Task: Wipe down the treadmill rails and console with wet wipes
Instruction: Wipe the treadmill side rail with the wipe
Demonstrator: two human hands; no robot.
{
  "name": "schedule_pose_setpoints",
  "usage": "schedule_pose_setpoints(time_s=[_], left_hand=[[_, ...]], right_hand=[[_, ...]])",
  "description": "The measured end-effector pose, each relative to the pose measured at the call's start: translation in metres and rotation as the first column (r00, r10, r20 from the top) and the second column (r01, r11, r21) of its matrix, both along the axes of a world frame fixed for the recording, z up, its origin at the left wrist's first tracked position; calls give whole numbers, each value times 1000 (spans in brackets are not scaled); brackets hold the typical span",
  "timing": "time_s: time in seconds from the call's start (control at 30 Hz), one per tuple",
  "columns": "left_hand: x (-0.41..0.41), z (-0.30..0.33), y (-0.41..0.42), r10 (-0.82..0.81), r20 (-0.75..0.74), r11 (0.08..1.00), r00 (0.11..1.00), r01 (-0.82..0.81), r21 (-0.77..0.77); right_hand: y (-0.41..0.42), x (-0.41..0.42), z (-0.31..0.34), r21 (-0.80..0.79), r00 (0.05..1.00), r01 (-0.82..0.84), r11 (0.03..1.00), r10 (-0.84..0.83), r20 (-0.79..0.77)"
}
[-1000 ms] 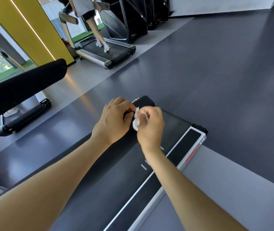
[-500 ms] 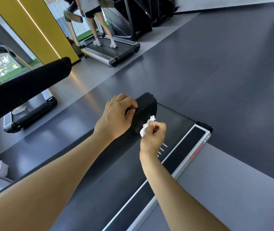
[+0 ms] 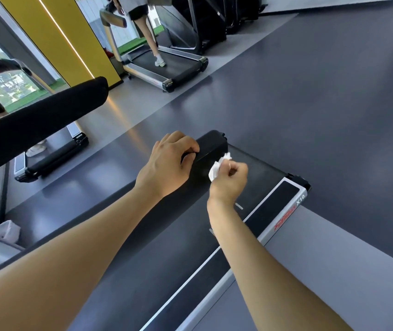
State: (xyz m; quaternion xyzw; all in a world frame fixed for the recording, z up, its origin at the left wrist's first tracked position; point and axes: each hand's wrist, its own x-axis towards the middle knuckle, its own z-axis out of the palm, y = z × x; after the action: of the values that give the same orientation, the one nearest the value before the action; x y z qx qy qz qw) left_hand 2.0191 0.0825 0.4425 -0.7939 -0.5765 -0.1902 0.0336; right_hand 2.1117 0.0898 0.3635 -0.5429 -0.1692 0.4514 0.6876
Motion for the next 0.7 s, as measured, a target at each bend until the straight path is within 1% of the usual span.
schedule_pose_setpoints(time_s=[0.1,0.2,0.27,0.3,0.37,0.43,0.47,0.53,0.7], left_hand=[[0,0,-1,3,1,1000,1000,-3,-3],[0,0,-2,2,-9,1000,1000,-2,-5],[0,0,-2,7,-14,1000,1000,-7,-3],[-1,0,-1,7,-13,1000,1000,-7,-5],[0,0,0,-1,-15,1000,1000,0,-5],[1,-1,0,1,-32,1000,1000,-1,-4],[0,-1,0,2,-36,1000,999,-2,-4],[0,-2,1,1,-35,1000,999,-1,4],[1,-1,-1,-8,-61,999,998,11,37]], right_hand=[[15,5,27,184,997,9,983,-23,76],[-8,-7,6,188,992,-12,982,-12,126],[-14,-8,-5,174,993,-30,984,9,119],[-6,-5,-5,156,994,-5,988,-13,113],[17,9,12,124,996,53,991,-62,65],[33,19,22,97,998,56,994,-57,-1],[35,19,18,67,998,59,996,-59,2],[23,10,0,0,998,62,998,-62,7],[-20,-24,-26,-61,993,31,998,-38,-110]])
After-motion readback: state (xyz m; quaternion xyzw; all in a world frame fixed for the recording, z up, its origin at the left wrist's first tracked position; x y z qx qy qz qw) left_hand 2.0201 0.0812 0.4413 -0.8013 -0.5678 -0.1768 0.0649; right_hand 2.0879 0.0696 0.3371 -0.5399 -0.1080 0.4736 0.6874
